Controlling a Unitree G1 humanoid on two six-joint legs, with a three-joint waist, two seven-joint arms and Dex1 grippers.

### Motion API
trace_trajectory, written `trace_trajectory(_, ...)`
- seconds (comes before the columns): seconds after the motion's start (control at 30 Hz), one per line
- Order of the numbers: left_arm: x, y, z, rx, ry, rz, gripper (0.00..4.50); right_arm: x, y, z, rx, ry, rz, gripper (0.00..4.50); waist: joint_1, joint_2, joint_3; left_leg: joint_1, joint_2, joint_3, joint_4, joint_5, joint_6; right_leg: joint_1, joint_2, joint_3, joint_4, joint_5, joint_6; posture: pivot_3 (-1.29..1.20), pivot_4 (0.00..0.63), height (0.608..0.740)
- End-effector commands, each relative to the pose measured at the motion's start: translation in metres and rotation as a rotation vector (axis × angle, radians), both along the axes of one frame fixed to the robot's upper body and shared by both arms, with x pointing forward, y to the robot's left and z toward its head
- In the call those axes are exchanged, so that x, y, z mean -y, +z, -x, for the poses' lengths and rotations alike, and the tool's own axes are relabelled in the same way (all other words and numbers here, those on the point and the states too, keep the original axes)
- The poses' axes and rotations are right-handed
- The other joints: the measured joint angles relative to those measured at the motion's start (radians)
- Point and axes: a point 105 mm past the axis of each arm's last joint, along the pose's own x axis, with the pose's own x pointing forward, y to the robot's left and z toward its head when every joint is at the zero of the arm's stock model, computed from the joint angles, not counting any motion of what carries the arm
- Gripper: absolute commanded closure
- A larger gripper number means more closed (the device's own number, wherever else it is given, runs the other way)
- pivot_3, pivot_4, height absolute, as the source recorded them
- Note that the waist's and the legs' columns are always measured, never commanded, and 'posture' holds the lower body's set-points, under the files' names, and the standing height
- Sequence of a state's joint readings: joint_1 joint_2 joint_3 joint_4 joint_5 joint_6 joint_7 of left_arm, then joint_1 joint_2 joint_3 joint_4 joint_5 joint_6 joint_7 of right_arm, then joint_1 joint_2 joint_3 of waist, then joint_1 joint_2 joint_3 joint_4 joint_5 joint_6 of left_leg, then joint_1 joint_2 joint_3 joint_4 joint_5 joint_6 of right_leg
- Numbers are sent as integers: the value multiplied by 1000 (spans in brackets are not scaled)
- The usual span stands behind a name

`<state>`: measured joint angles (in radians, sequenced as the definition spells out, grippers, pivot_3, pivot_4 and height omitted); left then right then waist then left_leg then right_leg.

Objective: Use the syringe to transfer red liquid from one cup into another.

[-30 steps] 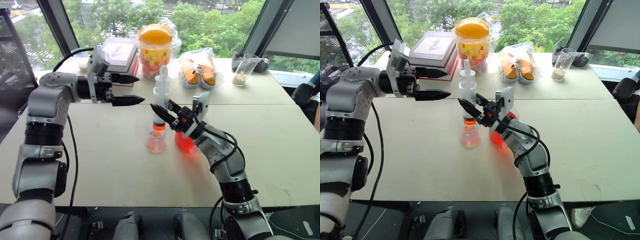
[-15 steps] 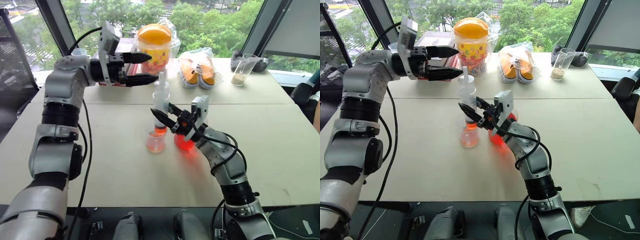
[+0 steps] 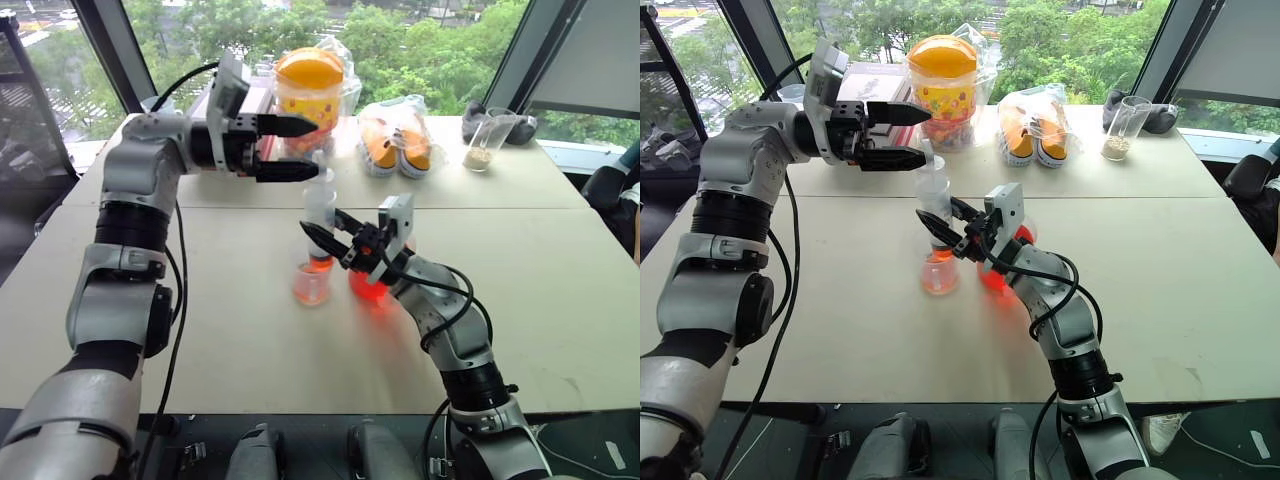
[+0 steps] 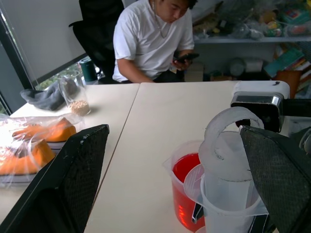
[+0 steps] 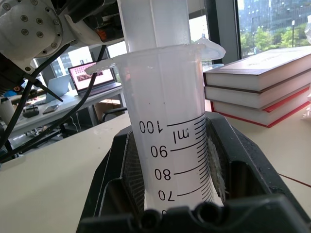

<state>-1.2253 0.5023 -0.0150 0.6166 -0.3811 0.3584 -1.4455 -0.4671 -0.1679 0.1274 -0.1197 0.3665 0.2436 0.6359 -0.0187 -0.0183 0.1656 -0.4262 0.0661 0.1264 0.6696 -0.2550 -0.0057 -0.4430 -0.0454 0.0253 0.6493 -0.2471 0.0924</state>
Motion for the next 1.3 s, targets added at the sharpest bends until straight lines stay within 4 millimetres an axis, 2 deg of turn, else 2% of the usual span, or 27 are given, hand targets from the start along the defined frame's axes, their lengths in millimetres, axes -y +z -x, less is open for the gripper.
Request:
trace_trajectory(0.03, 10, 14, 1, 56, -4, 8, 313, -4, 16, 7, 61, 28, -19, 3103, 0, 0, 0, 0, 0, 0, 0, 0, 0, 0, 0, 0, 0, 0, 0, 0, 150, 740)
trace_trajectory(0.13, 15, 7, 1, 57, -20, -9, 1342, -5, 16, 7, 62, 32, -17, 3103, 2, 0, 0, 0, 0, 0, 0, 0, 0, 0, 0, 0, 0, 0, 0, 0, 150, 740)
trace_trajectory(0.33, 20, 3, 6, 45, -62, -19, 4427, -8, 25, 9, 71, 47, -29, 3103, 0, 0, 0, 0, 0, 0, 0, 0, 0, 0, 0, 0, 0, 0, 0, 0, 150, 740)
trace_trajectory(0.8, 19, -11, 16, 44, -110, -74, 4471, -16, 49, 9, 81, 78, -93, 3103, -1, 0, 0, 0, 0, -1, 0, 0, 0, 0, 0, 0, 0, 0, 0, 0, 150, 740)
trace_trajectory(1.03, 21, -17, 20, 34, -121, -90, 4471, -16, 61, 7, 99, 72, -109, 3103, 0, 0, 0, 0, 0, 0, 0, 0, 0, 0, 0, 0, 0, 0, 0, 0, 150, 740)
trace_trajectory(1.3, 21, -33, 22, -4, -119, -111, 4471, -9, 73, 6, 122, 55, -118, 3103, -1, 0, 0, 0, 0, 0, 0, 0, 0, 0, 0, 0, 0, 0, 0, 0, 150, 740)
